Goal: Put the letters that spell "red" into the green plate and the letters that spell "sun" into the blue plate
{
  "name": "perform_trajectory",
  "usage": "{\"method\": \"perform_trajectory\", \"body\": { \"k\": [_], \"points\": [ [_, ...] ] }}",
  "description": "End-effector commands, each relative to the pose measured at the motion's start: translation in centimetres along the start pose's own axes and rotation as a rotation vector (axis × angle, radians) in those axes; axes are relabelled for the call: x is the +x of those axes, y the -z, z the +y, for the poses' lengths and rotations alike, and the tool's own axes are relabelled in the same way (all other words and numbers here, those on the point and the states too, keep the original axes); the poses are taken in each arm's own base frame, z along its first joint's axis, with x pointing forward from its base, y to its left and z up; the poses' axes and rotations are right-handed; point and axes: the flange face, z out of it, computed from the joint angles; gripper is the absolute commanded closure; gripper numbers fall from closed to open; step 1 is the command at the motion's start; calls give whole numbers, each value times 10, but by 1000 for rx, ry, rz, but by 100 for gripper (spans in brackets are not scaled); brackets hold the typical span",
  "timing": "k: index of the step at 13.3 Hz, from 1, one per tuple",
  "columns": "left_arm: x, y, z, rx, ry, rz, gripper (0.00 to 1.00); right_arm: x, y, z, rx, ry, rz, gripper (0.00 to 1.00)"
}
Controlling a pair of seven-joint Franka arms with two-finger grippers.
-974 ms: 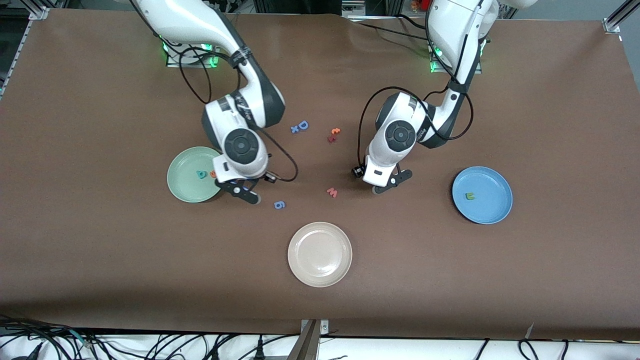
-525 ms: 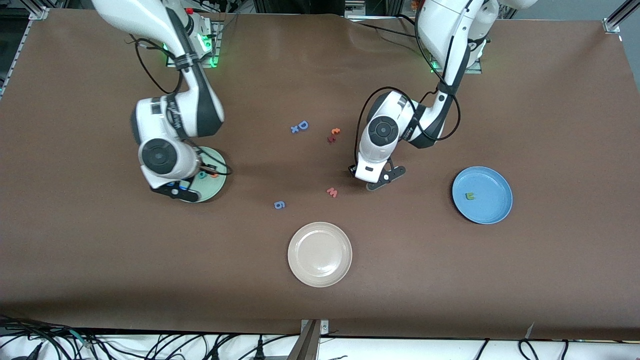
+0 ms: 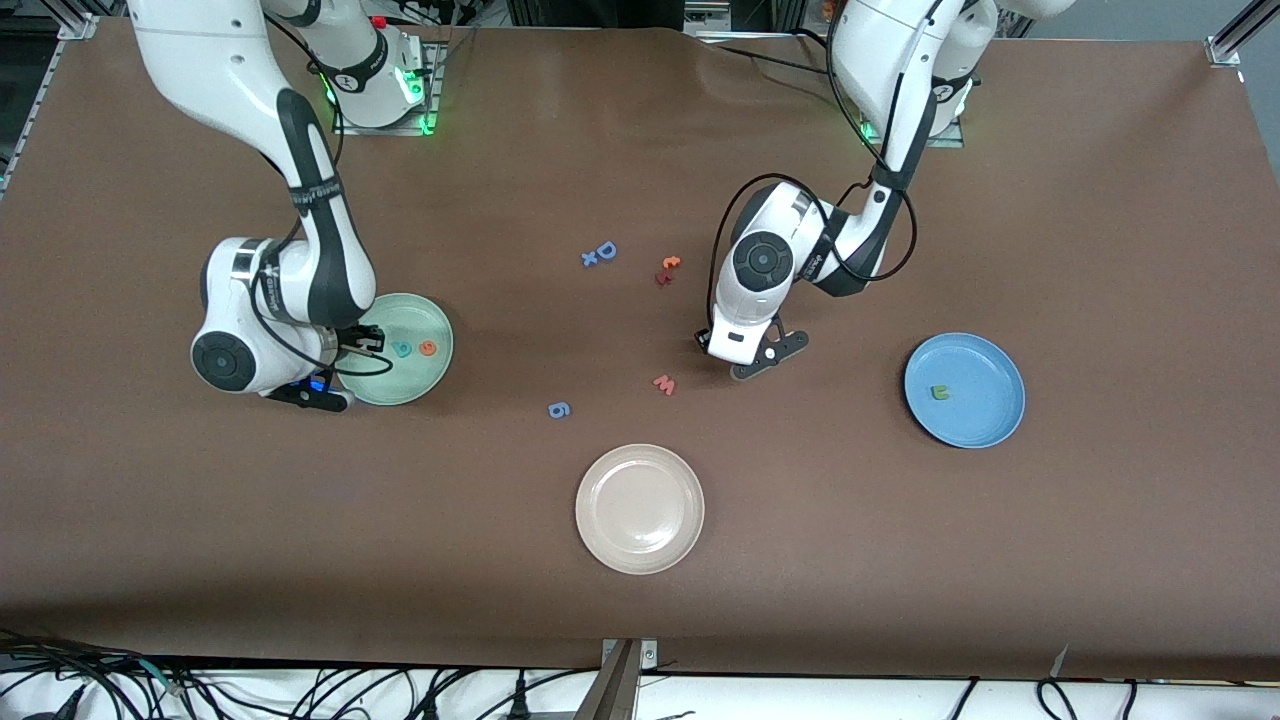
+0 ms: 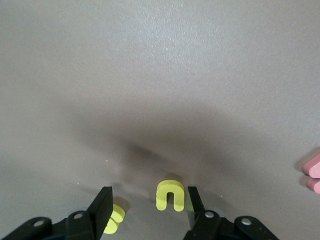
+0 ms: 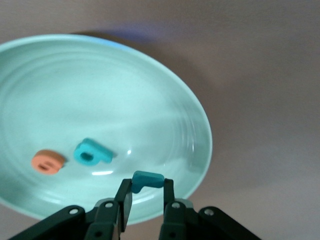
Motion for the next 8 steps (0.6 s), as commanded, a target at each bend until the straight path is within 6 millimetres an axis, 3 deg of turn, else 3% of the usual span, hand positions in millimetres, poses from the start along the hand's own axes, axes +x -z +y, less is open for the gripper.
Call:
{"method": "perform_trajectory", "body": {
  "k": [1, 2, 3, 5, 8],
  "points": [
    [-5, -3, 9, -2, 1, 35, 33, 6, -5, -9, 19, 20, 17, 78],
    [-5, -4, 9, -2, 1, 36, 33, 7, -7, -7, 18, 16, 20, 76],
    [-6, -3, 9, -3, -1, 36, 33, 8, -8, -7, 17, 15, 17, 66],
    [-6, -2, 10, -2, -8, 40, 39, 5, -5, -9, 16, -4, -3, 0],
    [-9, -4, 11, -1, -13, 41, 51, -8, 30, -28, 5, -32, -45, 0]
  ]
}}
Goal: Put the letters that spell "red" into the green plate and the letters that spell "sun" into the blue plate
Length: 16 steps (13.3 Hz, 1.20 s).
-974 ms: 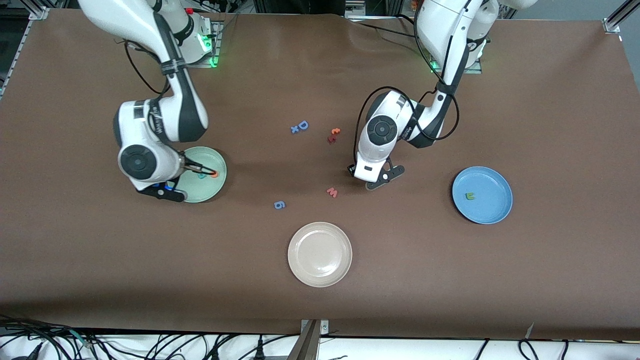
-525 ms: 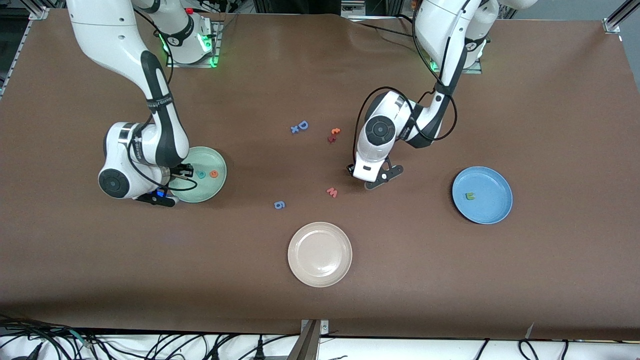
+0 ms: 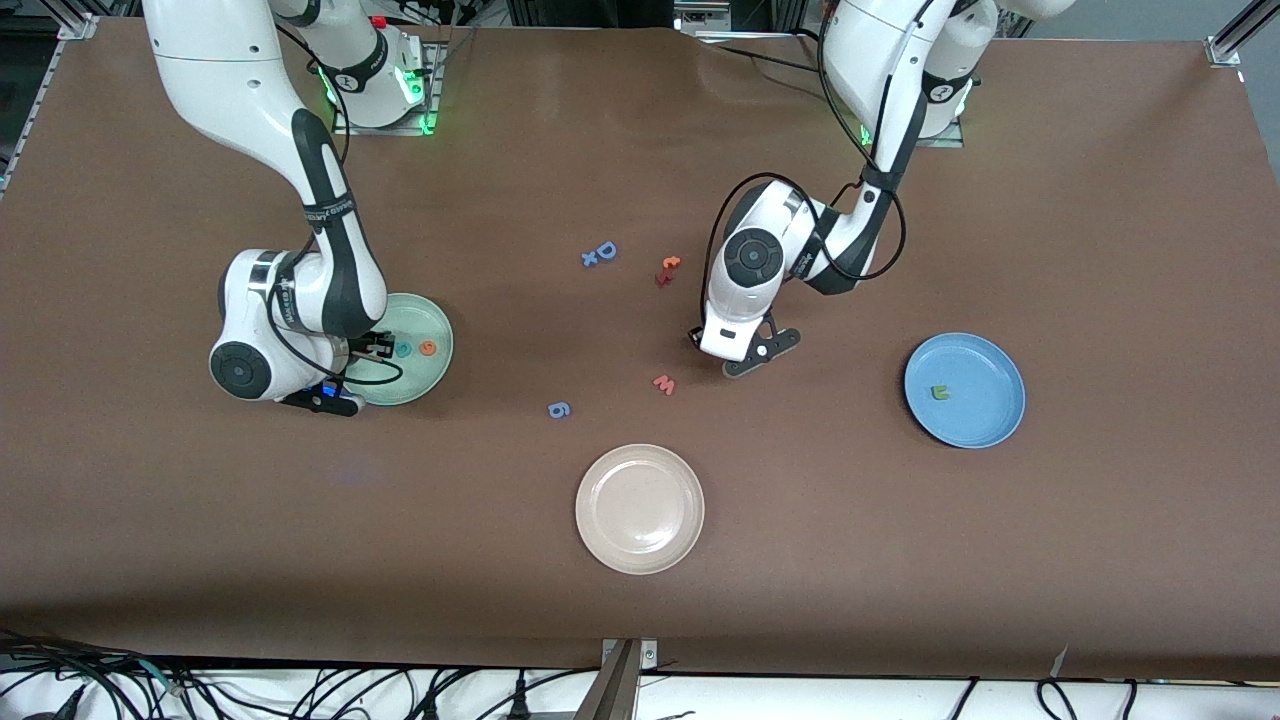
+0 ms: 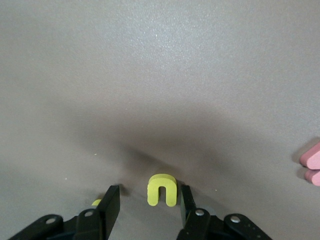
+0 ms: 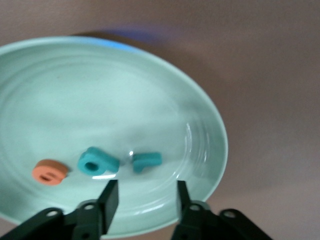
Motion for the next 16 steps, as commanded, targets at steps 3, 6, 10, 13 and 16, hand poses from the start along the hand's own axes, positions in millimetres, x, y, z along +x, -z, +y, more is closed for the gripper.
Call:
{"method": "perform_trajectory", "body": {
  "k": [3, 6, 10, 13, 16],
  "points": [
    [-1, 1, 5, 8, -5, 31, 52, -28, 73, -26, 26, 18, -11, 0],
    [-1, 1, 6, 7, -7, 31, 52, -54, 109, -31, -15, 68, 31, 0],
    [0, 3, 8, 2, -9, 35, 52, -87, 158, -26, 19, 118, 75, 0],
    [1, -2, 8, 13, -20, 42, 52, -104, 169, -39, 23, 149, 90, 0],
    [2, 1, 11, -15, -19, 58, 52, -116, 177, -50, 23, 169, 108, 0]
  ]
}}
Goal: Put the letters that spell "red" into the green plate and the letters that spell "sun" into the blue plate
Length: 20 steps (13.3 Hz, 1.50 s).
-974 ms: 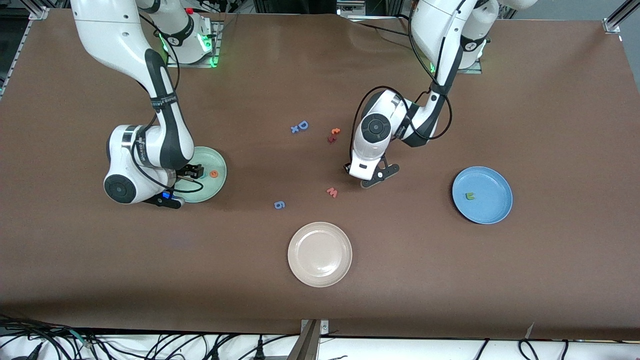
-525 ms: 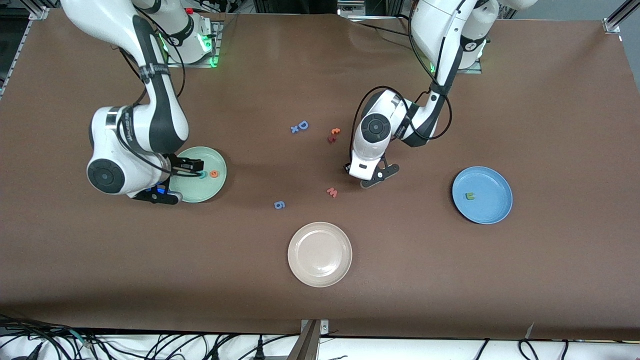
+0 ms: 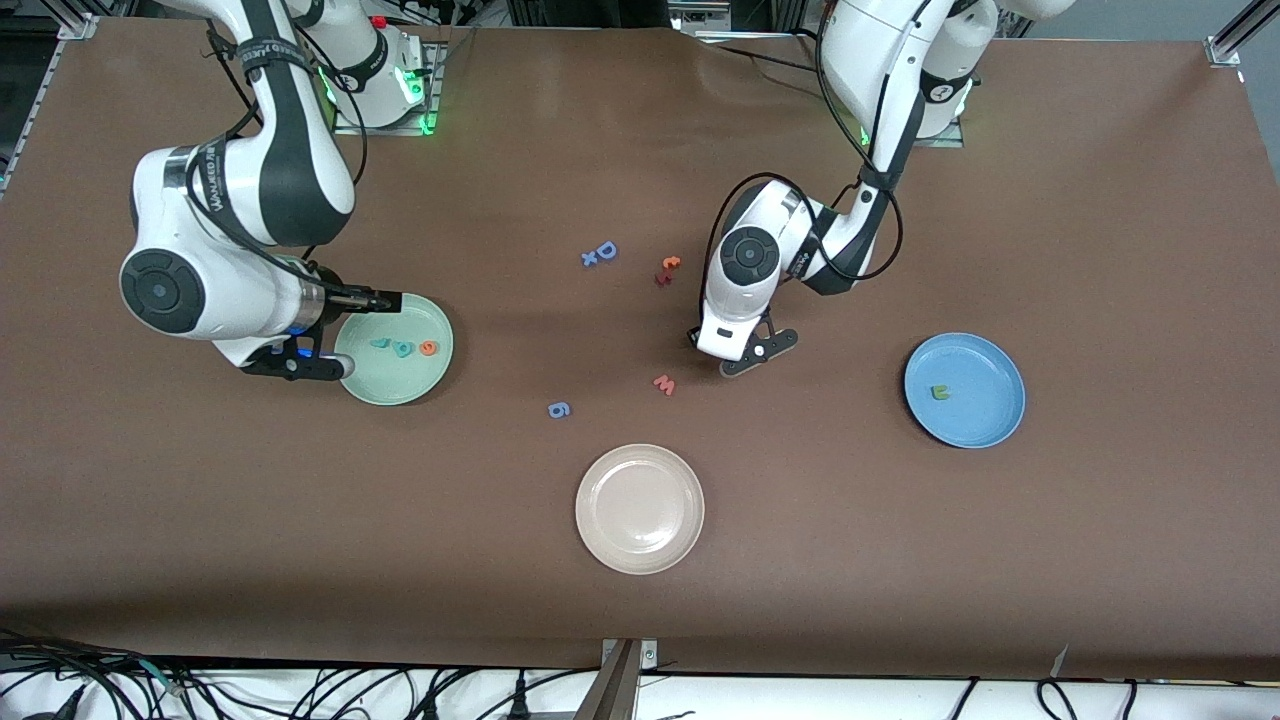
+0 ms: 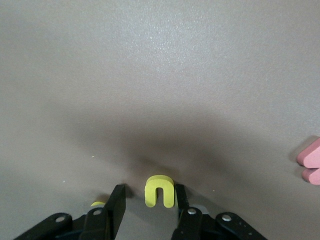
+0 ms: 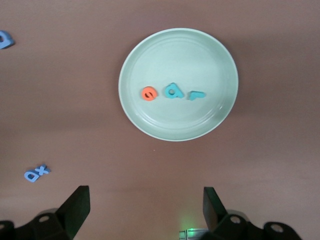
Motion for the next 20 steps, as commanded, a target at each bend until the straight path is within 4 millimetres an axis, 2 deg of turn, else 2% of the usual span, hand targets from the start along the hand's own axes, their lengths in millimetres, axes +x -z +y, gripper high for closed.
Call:
{"method": "perform_trajectory", "body": {
  "k": [1, 6, 7, 10, 12, 16, 17, 18, 20],
  "points": [
    [2, 0, 9, -14, -2, 42, 52, -15, 10, -11, -13, 27, 13, 0],
    [2, 1, 9, -16, -3, 44, 52, -25, 35, -32, -118, 83, 105, 0],
    [2, -1, 9, -14, -3, 43, 53, -25, 34, -34, -119, 86, 109, 0],
    [1, -4, 8, -8, -4, 40, 66, -25, 31, -35, -124, 88, 101, 0],
    [1, -5, 8, -7, -4, 40, 80, -23, 25, -34, -136, 92, 90, 0],
    [6, 3, 6, -10, -29, 39, 97, -20, 22, -30, -142, 86, 84, 0],
    [15, 14, 3, -17, -67, 42, 96, -18, 24, -26, -136, 83, 91, 0],
    [34, 27, -10, -1, -107, 29, 95, -14, 22, -22, -137, 75, 95, 0],
    [88, 67, -49, 5, -202, 9, 94, -13, 17, -22, -142, 72, 79, 0]
  ]
}}
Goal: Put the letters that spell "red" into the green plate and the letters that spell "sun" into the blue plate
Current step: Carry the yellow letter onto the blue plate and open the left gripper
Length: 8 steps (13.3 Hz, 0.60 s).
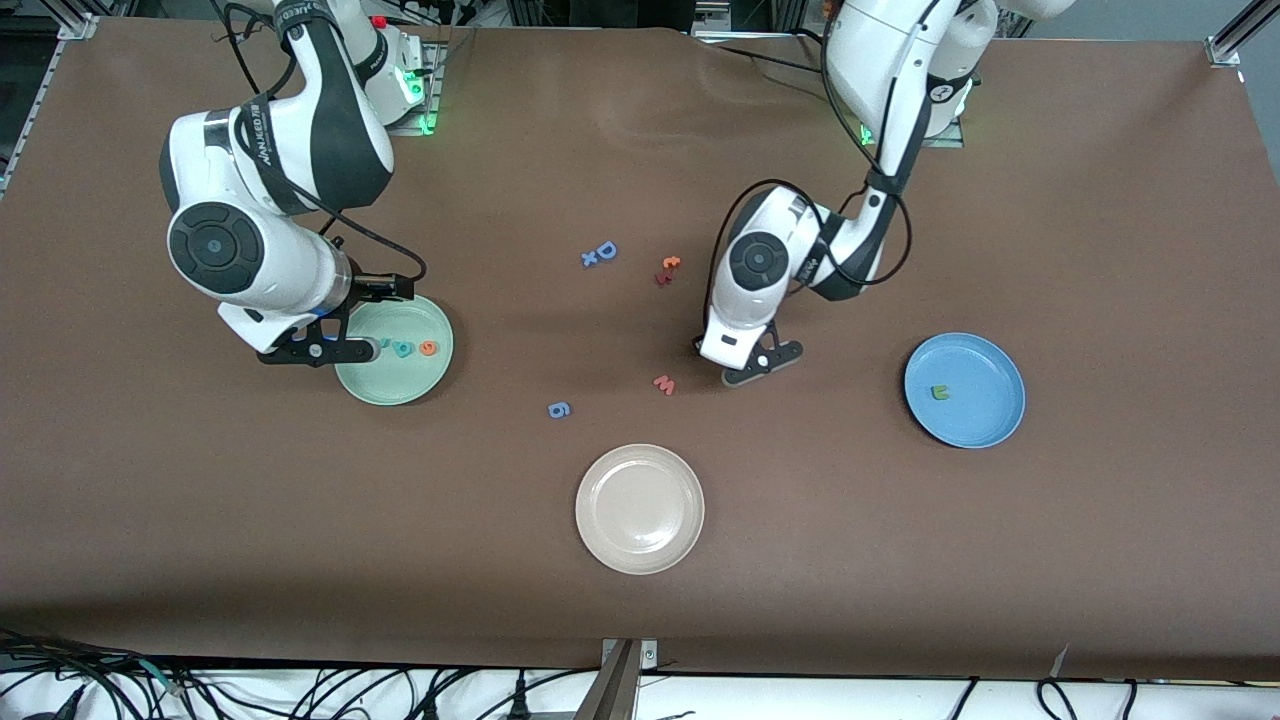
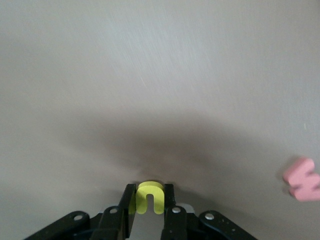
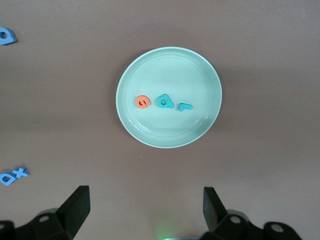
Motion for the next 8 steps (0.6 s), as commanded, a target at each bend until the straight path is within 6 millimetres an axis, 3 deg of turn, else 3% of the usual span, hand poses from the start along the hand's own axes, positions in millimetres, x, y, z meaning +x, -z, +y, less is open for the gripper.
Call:
{"method": "perform_trajectory", "body": {
  "k": [1, 4, 6, 8],
  "points": [
    [63, 63, -66, 11, -167, -23, 94, 3, -3, 7, -11, -7, -1, 0],
    [125, 94, -157, -6, -349, -63, 93, 3, -4, 6, -12, -5, 2, 0],
    [156, 93, -208, -20, -482, -78, 93, 3, -4, 6, -12, -5, 1, 0],
    [175, 79, -250, -14, -575, -93, 93, 5, -4, 5, -11, -6, 7, 0]
  ]
}}
